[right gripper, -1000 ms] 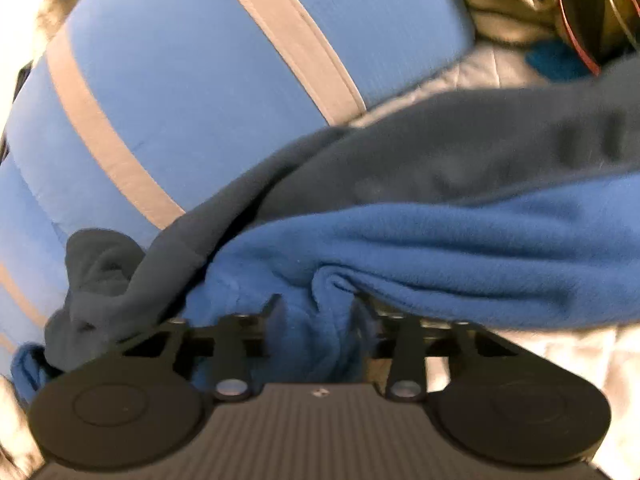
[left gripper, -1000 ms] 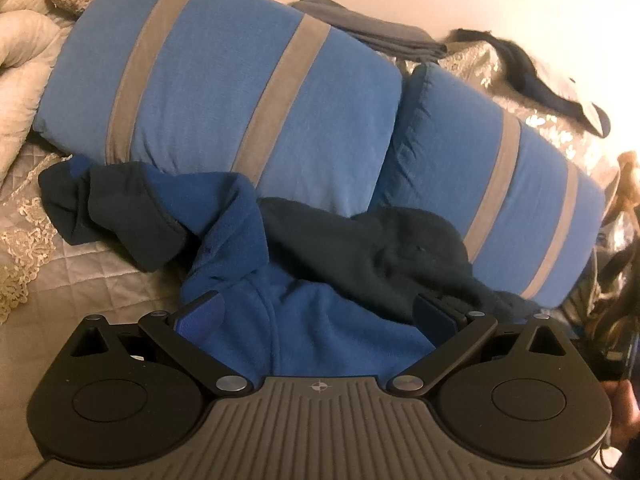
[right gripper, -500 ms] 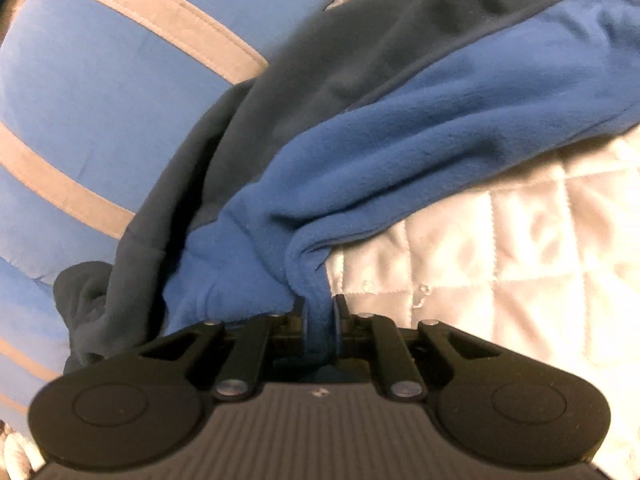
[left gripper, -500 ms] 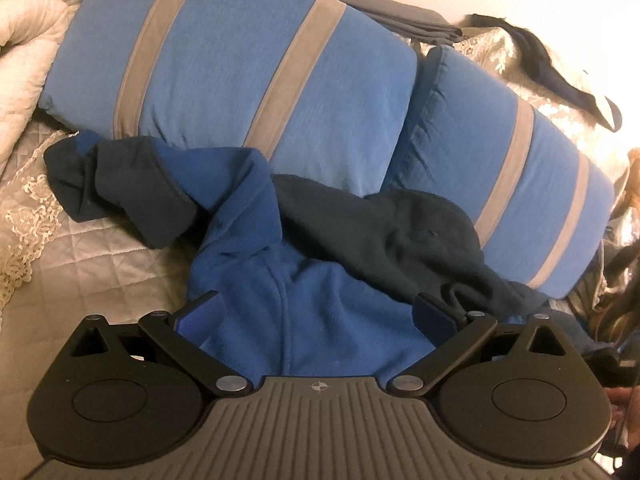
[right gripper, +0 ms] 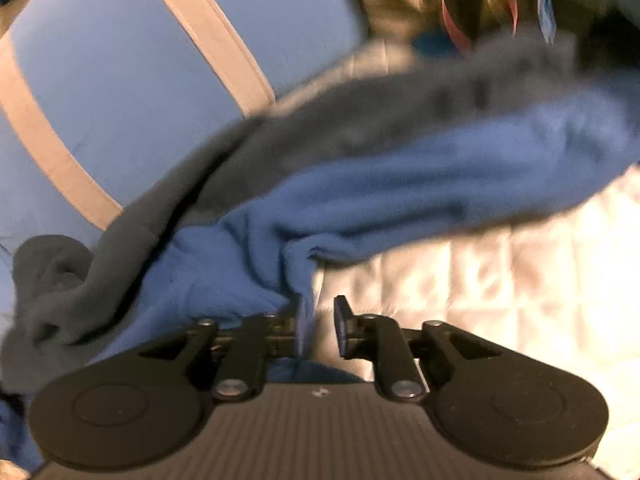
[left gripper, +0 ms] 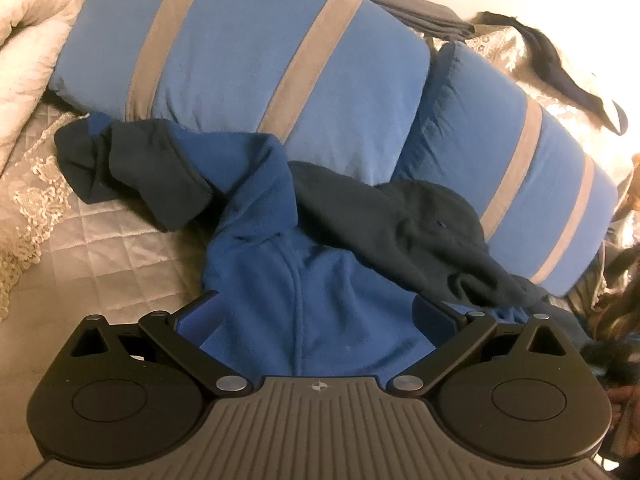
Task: Fold clothes
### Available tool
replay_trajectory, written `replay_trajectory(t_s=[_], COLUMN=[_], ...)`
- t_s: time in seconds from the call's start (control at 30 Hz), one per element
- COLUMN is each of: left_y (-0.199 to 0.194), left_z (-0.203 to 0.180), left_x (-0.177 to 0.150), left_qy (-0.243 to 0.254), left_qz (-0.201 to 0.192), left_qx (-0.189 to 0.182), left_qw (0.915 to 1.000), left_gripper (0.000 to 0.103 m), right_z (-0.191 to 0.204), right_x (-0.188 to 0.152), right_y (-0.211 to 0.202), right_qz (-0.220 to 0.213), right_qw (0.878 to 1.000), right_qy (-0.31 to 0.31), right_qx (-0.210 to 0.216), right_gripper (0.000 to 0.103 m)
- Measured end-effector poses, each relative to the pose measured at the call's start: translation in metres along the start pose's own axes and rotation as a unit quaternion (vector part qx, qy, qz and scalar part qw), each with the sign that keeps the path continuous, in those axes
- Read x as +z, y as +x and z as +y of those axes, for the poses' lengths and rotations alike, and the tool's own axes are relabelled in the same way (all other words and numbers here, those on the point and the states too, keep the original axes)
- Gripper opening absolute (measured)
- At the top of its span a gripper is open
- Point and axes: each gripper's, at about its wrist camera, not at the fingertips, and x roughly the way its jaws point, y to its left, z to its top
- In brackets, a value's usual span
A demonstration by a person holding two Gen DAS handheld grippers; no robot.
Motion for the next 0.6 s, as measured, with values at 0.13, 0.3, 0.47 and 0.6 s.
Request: replay_trajectory(t_s=[0.13, 0.3, 0.47, 0.6], left_y=[0.002, 0.009, 0.018, 0.024], left_z=[-0.007, -0.014, -0.02, -0.026], left_x=[-0.002, -0.007, -0.008, -0.009], left_qy=[0.013, 0.023, 0.029, 0.032], left_qz=[0.0, 0.016, 0.027, 0.035], left_qx=[-0.007, -0.012, -0.015, -0.02], left_qw=[0.9999, 0.9995, 0.9991, 0.9987], left_gripper=[0.103, 0.103, 0.103, 0.103], right_z=[0.032, 0.057, 0.072, 0.084], right_x=[0.01, 0.03, 0.039, 0.043], right_y=[-0.027, -0.009, 0.016, 0.035], right_qz=[-0.067, -0.055, -0.024, -0.003], right_qw=[0.992, 0.985, 0.987, 0.989], right_qy=[-0.073, -0.084, -0.062, -0.047], right_qx=[0.08, 0.138, 0.146, 0.143], right_gripper=[0.065, 0.065, 0.064, 0.064])
